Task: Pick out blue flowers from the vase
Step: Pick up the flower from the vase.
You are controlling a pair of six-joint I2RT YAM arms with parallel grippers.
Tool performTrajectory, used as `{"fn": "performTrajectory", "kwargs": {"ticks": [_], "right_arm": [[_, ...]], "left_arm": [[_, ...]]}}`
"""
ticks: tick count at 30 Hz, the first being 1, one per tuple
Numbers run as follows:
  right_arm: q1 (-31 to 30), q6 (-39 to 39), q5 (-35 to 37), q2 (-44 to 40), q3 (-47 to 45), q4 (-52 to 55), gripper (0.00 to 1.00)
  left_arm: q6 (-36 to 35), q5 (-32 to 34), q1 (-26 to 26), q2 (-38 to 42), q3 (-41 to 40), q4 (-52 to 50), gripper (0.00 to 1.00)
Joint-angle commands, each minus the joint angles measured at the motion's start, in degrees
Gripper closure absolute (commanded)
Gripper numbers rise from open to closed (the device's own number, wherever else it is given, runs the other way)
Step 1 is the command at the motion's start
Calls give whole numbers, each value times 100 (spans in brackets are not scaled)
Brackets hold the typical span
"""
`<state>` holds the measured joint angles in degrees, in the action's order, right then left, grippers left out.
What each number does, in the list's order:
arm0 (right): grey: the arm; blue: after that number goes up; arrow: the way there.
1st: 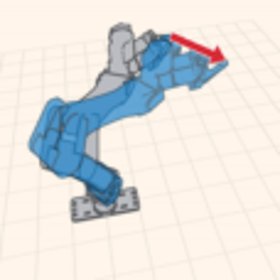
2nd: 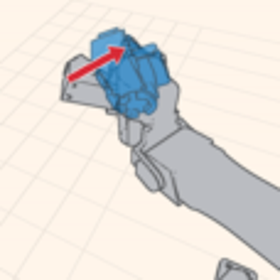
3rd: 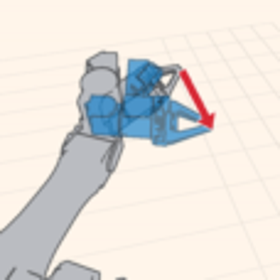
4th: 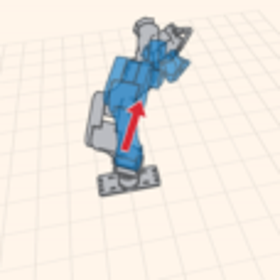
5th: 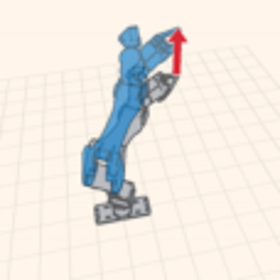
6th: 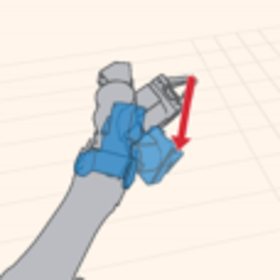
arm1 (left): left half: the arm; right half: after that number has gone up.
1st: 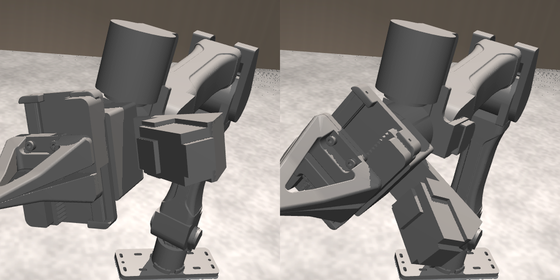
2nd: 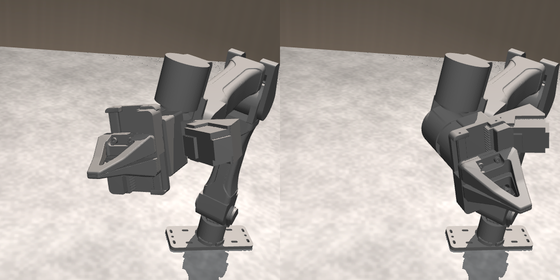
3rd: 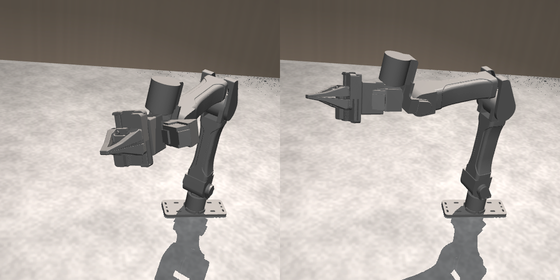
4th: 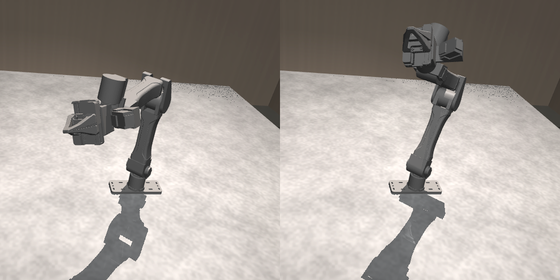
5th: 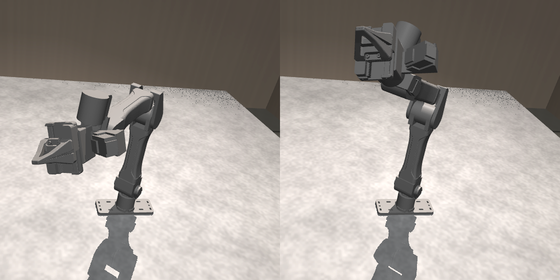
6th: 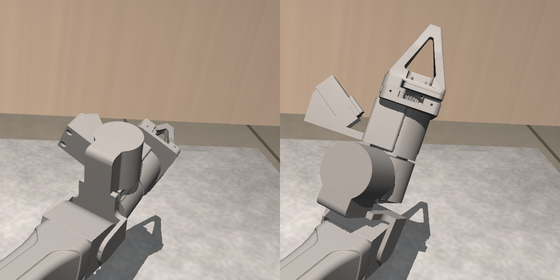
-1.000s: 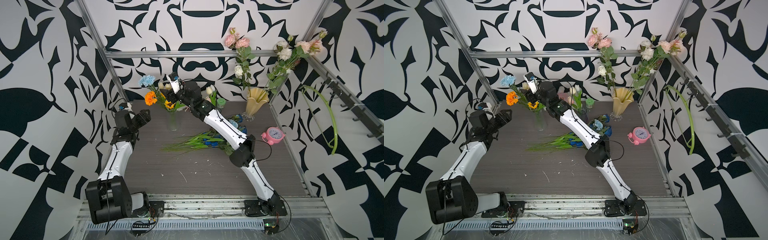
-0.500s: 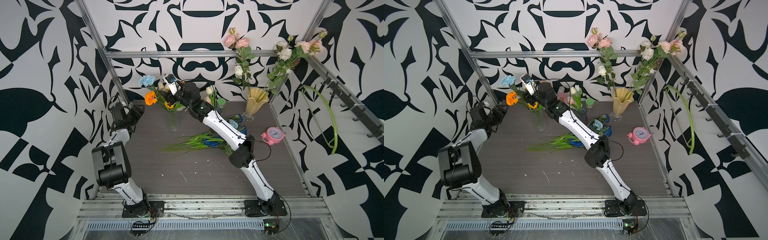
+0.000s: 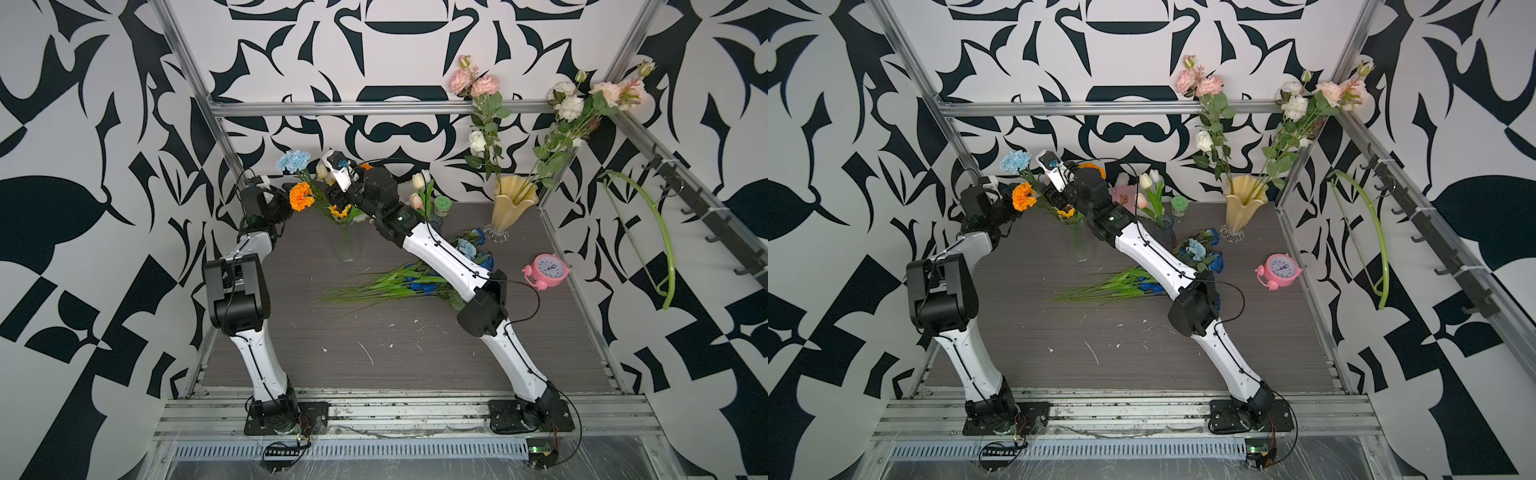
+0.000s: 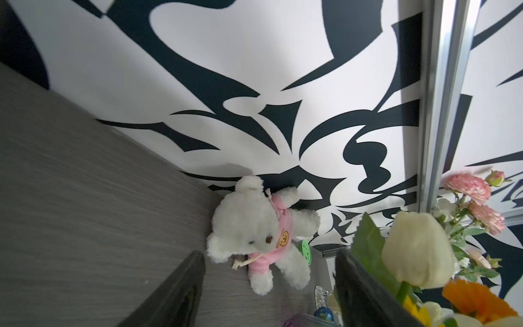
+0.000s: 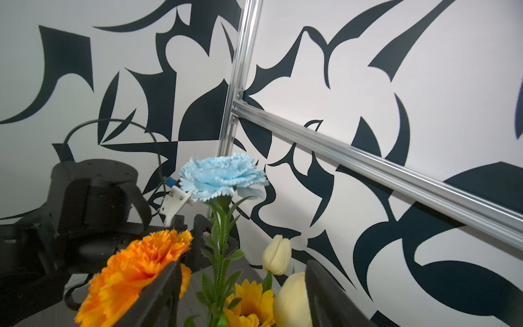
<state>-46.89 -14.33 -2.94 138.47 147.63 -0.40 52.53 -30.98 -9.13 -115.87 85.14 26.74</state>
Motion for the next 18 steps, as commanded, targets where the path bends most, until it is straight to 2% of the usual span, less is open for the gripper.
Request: {"fn": "performTrajectory", "kwargs": {"ticks": [1, 9, 18], "right_arm": [[-57, -148, 46, -41, 25, -358, 33], [-52, -141, -36, -59, -70, -550, 33], [-56, -35, 65, 145, 158, -794, 33]], "left_arm": [[-183, -70, 122, -239, 433, -183, 24], [-608, 13, 338, -410, 1155, -728, 24], [-824, 7, 538, 26, 971, -837, 24]]}}
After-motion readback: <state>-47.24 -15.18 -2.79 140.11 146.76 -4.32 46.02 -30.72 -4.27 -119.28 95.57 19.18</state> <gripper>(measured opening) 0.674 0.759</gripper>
